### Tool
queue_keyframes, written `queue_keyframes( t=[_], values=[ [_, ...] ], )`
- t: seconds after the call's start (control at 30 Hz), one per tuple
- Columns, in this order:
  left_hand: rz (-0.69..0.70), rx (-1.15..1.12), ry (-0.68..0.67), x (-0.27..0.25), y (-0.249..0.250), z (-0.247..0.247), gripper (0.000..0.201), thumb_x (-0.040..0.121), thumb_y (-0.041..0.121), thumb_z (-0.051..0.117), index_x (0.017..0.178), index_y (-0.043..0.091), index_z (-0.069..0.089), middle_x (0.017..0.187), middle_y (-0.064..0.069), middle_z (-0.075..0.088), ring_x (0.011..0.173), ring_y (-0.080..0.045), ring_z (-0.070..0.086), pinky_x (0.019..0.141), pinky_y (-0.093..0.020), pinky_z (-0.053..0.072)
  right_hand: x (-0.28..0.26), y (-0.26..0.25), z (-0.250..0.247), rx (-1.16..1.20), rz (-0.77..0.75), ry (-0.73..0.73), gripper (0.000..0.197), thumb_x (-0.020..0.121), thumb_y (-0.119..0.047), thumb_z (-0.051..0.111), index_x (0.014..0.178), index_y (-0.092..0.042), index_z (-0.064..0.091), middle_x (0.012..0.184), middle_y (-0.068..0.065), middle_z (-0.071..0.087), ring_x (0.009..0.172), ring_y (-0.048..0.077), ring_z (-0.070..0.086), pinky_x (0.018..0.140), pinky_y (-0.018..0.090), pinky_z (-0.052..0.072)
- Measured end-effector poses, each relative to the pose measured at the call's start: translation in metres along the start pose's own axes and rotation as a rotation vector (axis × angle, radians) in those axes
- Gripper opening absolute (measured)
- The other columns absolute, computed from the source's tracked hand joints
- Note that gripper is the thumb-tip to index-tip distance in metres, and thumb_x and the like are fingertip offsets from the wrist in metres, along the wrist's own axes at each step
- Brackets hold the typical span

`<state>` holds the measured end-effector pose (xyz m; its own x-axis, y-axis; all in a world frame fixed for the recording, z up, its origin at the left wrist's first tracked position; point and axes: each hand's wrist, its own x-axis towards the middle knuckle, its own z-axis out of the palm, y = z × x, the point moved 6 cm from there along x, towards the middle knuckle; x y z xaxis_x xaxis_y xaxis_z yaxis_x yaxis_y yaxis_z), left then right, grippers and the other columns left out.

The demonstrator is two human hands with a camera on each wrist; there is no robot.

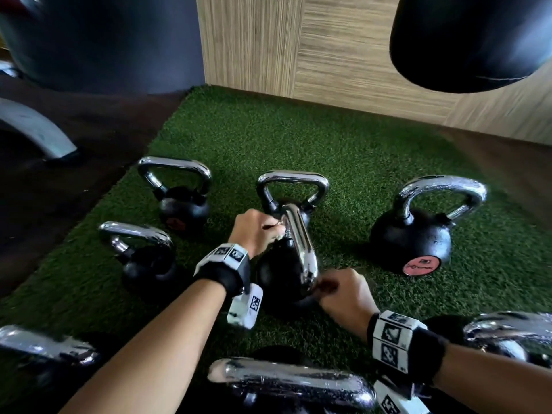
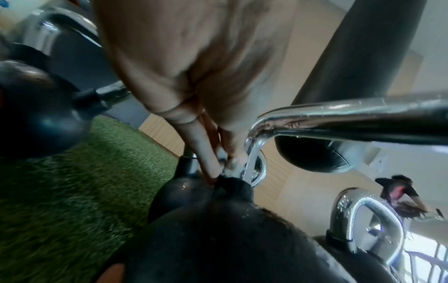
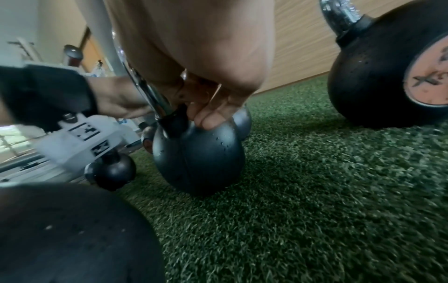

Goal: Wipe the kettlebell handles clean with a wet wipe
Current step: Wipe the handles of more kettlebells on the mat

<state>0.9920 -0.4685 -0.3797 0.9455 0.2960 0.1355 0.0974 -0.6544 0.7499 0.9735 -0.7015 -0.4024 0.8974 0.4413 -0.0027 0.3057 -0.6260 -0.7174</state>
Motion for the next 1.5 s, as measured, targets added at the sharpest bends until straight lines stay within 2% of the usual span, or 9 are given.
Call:
queue_keyframes(
  t=[0.17, 0.3, 0.43, 0.6, 0.73, 0.9, 1.1, 1.33, 1.5],
  values=[
    [0.036, 0.136, -0.135, 0.018, 0.021, 0.014, 0.019, 0.093, 0.025, 0.069, 0.079, 0.014, 0.076, 0.083, -0.004, 0.076, 0.071, -0.010, 0.063, 0.069, -0.024, 0.047, 0.011, -0.002, 0.016, 0.135, 0.076, -0.121, 0.027, 0.078, -0.001, 0.070, 0.077, -0.025, 0.082, 0.071, -0.004, 0.077, 0.063, 0.007, 0.069, 0.061, 0.027, 0.057],
    [0.058, -0.060, -0.346, 0.014, 0.016, 0.017, 0.018, 0.099, 0.019, 0.066, 0.103, 0.008, 0.080, 0.105, -0.009, 0.079, 0.077, 0.007, 0.063, 0.070, -0.007, 0.044, 0.038, 0.003, 0.002, 0.104, 0.057, 0.030, 0.013, 0.080, -0.020, 0.077, 0.076, -0.032, 0.076, 0.080, -0.008, 0.075, 0.077, 0.012, 0.069, 0.069, 0.015, 0.052],
    [0.054, -0.036, -0.192, 0.012, 0.009, 0.016, 0.022, 0.091, 0.019, 0.076, 0.112, 0.010, 0.080, 0.112, -0.006, 0.077, 0.101, -0.005, 0.070, 0.093, -0.022, 0.054, 0.055, 0.014, 0.015, 0.183, 0.184, -0.023, 0.052, 0.074, -0.044, 0.085, 0.120, -0.027, 0.066, 0.112, -0.002, 0.067, 0.103, 0.017, 0.066, 0.097, 0.037, 0.053],
    [-0.086, -0.063, -0.109, 0.025, 0.009, 0.011, 0.020, 0.085, 0.031, 0.082, 0.104, 0.024, 0.082, 0.093, 0.007, 0.079, 0.078, 0.004, 0.068, 0.062, 0.000, 0.039, 0.055, 0.013, 0.026, 0.436, 0.164, -0.181, 0.039, 0.084, -0.027, 0.080, 0.121, -0.019, 0.069, 0.109, 0.009, 0.076, 0.102, 0.023, 0.072, 0.099, 0.048, 0.054],
    [-0.018, -0.151, -0.023, 0.032, 0.019, 0.002, 0.019, 0.084, 0.028, 0.083, 0.104, 0.027, 0.082, 0.100, 0.010, 0.079, 0.090, 0.004, 0.069, 0.068, 0.006, 0.040, 0.055, 0.014, 0.026, 0.470, 0.179, -0.174, 0.049, 0.085, -0.028, 0.079, 0.131, -0.019, 0.063, 0.113, 0.009, 0.074, 0.107, 0.026, 0.071, 0.100, 0.046, 0.054],
    [-0.034, -0.158, -0.071, 0.031, 0.017, 0.003, 0.020, 0.084, 0.032, 0.083, 0.104, 0.027, 0.081, 0.102, 0.009, 0.079, 0.095, -0.002, 0.071, 0.083, -0.010, 0.051, 0.051, 0.016, 0.031, 0.528, 0.126, -0.161, 0.050, 0.088, -0.025, 0.076, 0.135, -0.017, 0.060, 0.114, 0.001, 0.075, 0.101, 0.012, 0.072, 0.088, 0.027, 0.058],
    [0.058, -0.479, -0.189, 0.025, 0.031, -0.010, 0.025, 0.088, 0.008, 0.077, 0.113, 0.012, 0.078, 0.106, 0.005, 0.079, 0.098, -0.001, 0.073, 0.085, -0.012, 0.055, 0.058, 0.025, 0.033, 0.569, 0.171, -0.184, 0.061, 0.080, -0.031, 0.083, 0.136, -0.022, 0.060, 0.116, 0.004, 0.074, 0.105, 0.021, 0.072, 0.097, 0.044, 0.057],
    [0.041, -0.446, -0.256, 0.018, 0.030, -0.022, 0.031, 0.070, 0.030, 0.091, 0.099, 0.033, 0.082, 0.101, 0.007, 0.080, 0.107, -0.011, 0.073, 0.111, -0.036, 0.048, 0.058, 0.027, 0.033, 0.576, 0.170, -0.167, 0.052, 0.081, -0.028, 0.083, 0.129, -0.026, 0.064, 0.109, -0.001, 0.075, 0.101, 0.016, 0.072, 0.096, 0.037, 0.058],
    [-0.081, -0.639, -0.389, 0.000, 0.023, -0.014, 0.039, 0.054, 0.030, 0.092, 0.089, 0.016, 0.084, 0.096, -0.011, 0.080, 0.094, -0.024, 0.077, 0.087, -0.029, 0.060, 0.057, 0.024, 0.032, 0.537, 0.153, -0.163, 0.053, 0.083, -0.029, 0.081, 0.133, -0.023, 0.063, 0.114, 0.002, 0.075, 0.108, 0.020, 0.071, 0.101, 0.043, 0.055]
  ],
)
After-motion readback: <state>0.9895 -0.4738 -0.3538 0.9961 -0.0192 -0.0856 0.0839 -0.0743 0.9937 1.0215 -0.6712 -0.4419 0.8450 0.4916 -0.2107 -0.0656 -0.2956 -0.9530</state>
